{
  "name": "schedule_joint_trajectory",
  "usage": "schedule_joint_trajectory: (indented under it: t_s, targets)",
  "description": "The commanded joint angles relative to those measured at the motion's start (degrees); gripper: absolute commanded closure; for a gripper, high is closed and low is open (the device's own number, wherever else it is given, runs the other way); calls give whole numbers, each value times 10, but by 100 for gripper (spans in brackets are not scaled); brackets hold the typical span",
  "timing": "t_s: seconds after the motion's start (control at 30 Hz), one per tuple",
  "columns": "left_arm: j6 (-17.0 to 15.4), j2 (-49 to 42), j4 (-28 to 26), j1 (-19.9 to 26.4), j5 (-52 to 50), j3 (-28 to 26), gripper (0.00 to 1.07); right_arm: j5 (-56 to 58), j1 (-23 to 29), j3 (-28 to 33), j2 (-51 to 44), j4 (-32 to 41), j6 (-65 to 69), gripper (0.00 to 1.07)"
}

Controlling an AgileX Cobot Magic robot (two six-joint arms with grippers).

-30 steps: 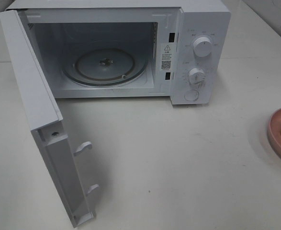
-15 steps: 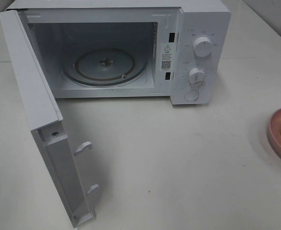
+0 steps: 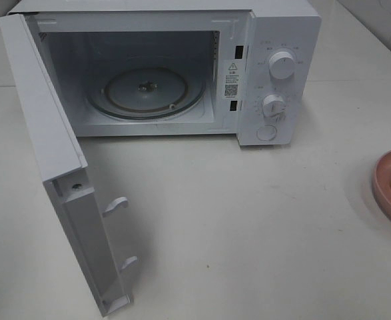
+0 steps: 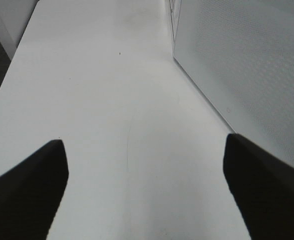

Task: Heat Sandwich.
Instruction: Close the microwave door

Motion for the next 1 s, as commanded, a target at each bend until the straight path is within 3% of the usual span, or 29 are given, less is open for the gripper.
schedule_joint_trajectory:
  t_s: [0.03, 0.1, 0.13, 0.2, 0.27, 0.37, 0.4, 0.47, 0.53, 0.77, 1.0]
  targets:
    - [-1, 22, -4, 1, -36, -5, 33, -6, -4, 1, -17, -1, -4, 32]
    - [-1, 52, -6, 1, -68, -5, 40, -6, -4, 1, -17, -1, -4, 32]
    - [-1, 61, -6, 1, -81, -4, 49, -6, -4, 1, -17, -1, -4, 32]
    - [-1, 69, -7, 1, -92, -2, 53, -6, -4, 1, -17, -1, -4, 32]
    - [-1, 94, -10, 1, -132, 2, 69, -6, -4, 1, -17, -1, -4, 32]
    - [-1, 113, -14, 1, -159, 7, 78, -6, -4, 1, -17, -1, -4, 32]
    - [-1, 133, -15, 1, -182, 14, 87, -6, -4, 1, -17, -1, -4, 32]
    - [-1, 141, -15, 1, -192, 17, 93, -6, -4, 1, -17, -1, -4, 32]
    - [1, 170, -15, 1, -229, 30, 107, -6, -4, 1, -17, -1, -4, 32]
    - [1, 214, -15, 1, -356, 81, 107, -6, -4, 1, -17, -1, -4, 32]
    - [3, 282, -13, 1, -569, 155, 107, -6, -4, 1, -17, -1, -3, 32]
